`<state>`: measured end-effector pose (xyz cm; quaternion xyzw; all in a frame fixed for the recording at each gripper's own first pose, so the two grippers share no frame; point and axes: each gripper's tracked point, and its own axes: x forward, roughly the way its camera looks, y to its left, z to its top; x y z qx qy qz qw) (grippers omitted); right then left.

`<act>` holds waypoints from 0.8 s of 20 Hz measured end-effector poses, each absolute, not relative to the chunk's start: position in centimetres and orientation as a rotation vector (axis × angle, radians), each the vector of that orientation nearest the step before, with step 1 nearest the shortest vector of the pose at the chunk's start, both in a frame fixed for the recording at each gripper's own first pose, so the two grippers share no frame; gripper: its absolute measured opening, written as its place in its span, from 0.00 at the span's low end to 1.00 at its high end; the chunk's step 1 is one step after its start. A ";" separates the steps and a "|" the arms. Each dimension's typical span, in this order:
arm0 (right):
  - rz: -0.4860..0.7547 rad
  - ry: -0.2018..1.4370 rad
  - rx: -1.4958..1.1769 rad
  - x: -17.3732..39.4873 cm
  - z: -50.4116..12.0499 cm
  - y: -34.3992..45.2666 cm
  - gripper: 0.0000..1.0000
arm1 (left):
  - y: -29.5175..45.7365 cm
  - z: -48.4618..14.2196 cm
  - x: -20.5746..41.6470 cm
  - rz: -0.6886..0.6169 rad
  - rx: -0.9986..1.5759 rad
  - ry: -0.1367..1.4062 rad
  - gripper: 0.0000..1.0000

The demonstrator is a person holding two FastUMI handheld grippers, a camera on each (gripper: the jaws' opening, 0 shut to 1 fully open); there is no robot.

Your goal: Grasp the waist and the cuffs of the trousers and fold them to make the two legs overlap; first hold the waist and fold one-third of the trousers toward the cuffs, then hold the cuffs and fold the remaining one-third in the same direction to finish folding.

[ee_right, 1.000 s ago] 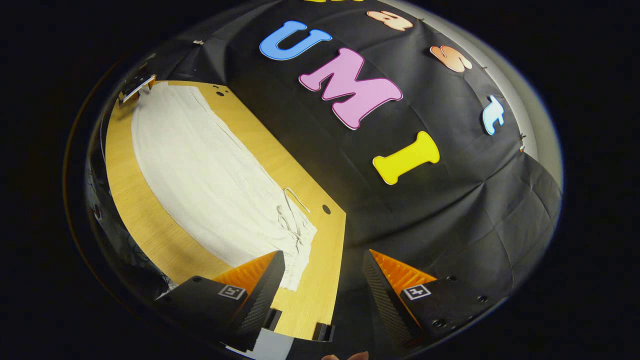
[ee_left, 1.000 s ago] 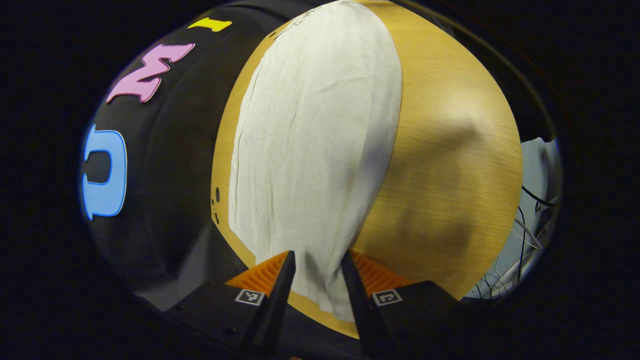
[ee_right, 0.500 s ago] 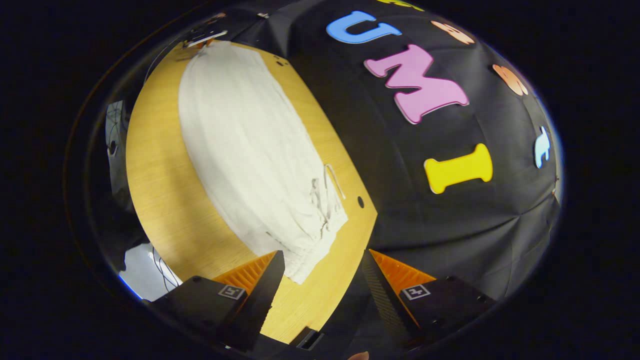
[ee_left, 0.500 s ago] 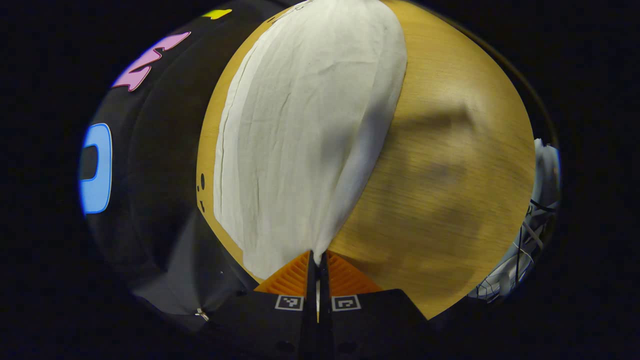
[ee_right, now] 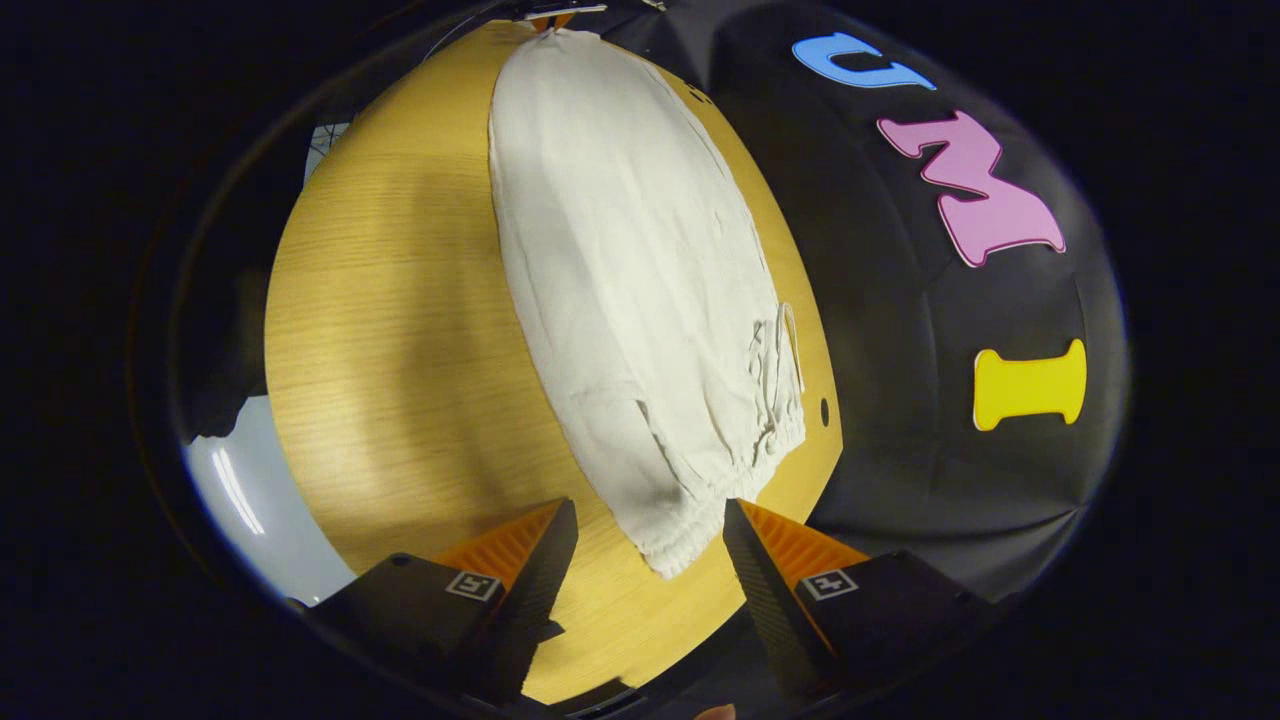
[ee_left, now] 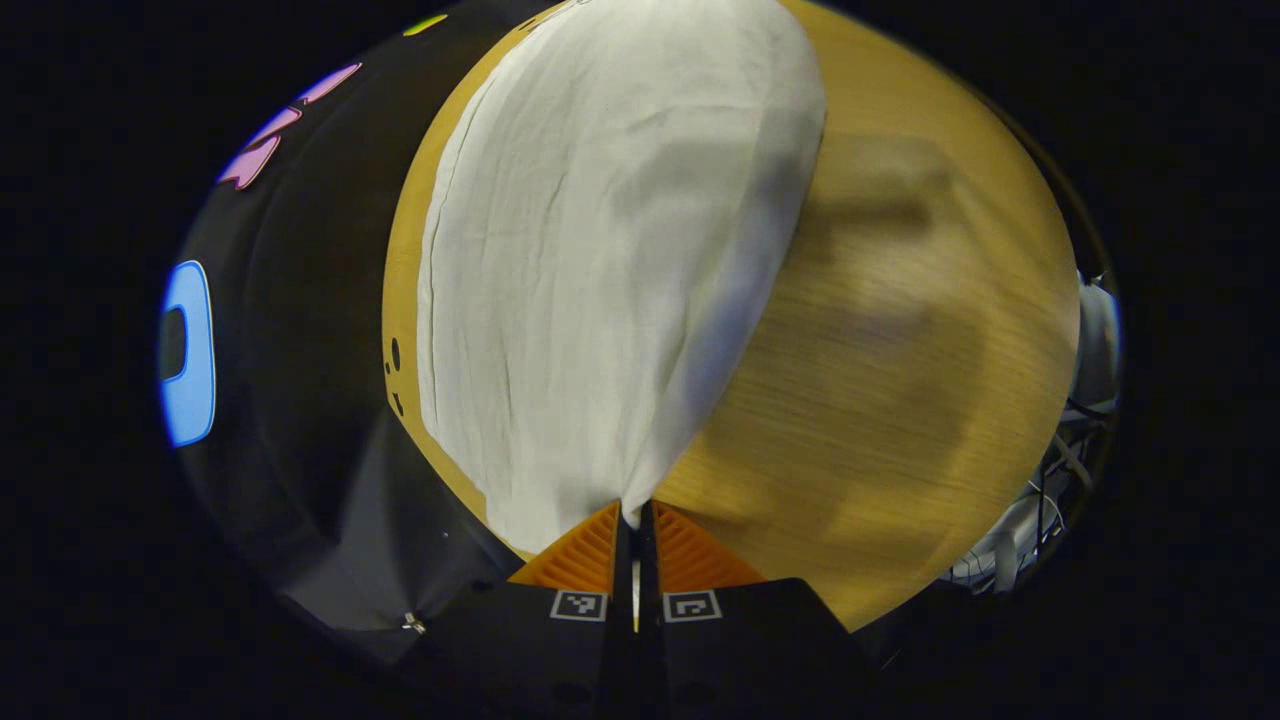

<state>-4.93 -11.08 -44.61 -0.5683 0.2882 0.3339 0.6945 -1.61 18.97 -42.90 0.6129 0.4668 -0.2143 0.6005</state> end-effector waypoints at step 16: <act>0.741 0.644 -1.269 0.7 -45.2 -9.0 0.06 | 18.7 -42.2 -0.7 -0.407 1.295 1.086 0.05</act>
